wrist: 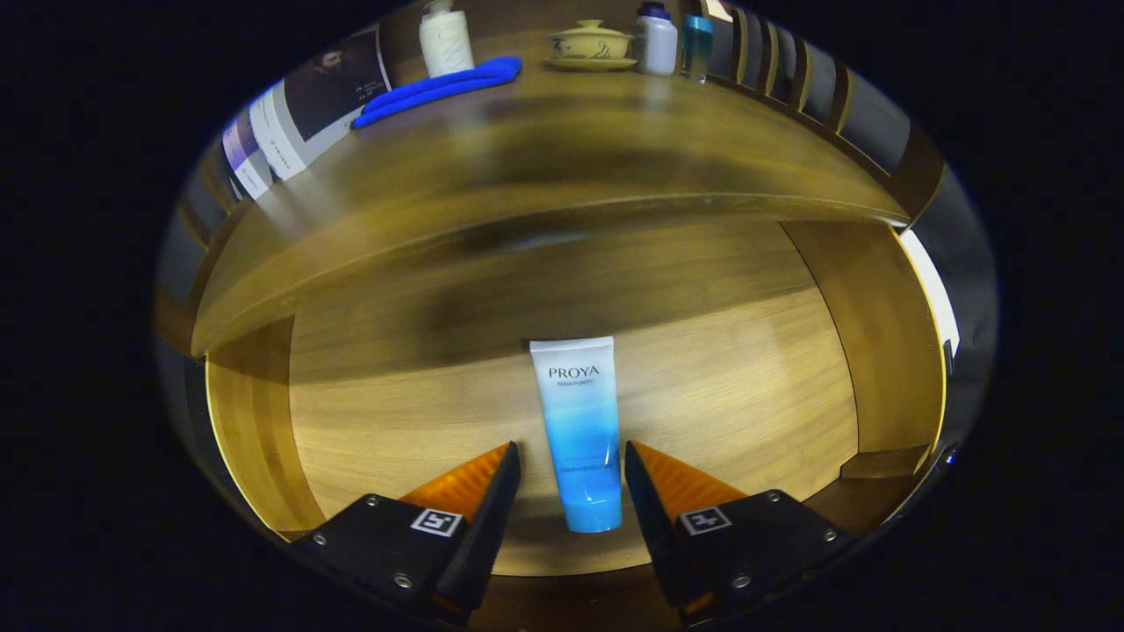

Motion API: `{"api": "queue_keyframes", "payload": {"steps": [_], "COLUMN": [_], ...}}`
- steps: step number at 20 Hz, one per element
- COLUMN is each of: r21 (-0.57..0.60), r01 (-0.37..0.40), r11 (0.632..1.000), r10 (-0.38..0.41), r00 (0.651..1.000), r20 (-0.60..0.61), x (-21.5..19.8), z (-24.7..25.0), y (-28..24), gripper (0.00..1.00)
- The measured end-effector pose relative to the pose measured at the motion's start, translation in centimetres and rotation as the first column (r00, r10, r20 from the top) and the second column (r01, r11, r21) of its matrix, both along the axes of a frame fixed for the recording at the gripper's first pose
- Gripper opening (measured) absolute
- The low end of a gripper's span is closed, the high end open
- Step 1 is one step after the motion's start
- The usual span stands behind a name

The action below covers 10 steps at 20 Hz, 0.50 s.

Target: Pull open the drawer, take out the items inside it, and place them on the countertop above the cabinet.

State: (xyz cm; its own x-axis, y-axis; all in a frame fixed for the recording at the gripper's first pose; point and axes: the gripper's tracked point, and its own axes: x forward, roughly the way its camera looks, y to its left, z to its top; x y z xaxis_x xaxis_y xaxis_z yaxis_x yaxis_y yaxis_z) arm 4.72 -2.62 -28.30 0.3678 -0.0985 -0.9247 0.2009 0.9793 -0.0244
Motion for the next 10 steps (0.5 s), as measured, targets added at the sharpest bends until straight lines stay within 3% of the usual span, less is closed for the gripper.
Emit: {"api": "queue_keyframes", "payload": {"steps": [4, 10], "r21": [-0.003, -0.029], "r01": [0.006, -0.008], "r11": [1.0, 1.0], "r10": [-0.006, 0.011], "r00": [1.0, 0.994], "r20": [0.015, 0.109], "x": [-0.1, -0.6], "z": [-0.3, 1.2], "y": [-0.5, -0.4], "gripper": [0.5, 0.37]}}
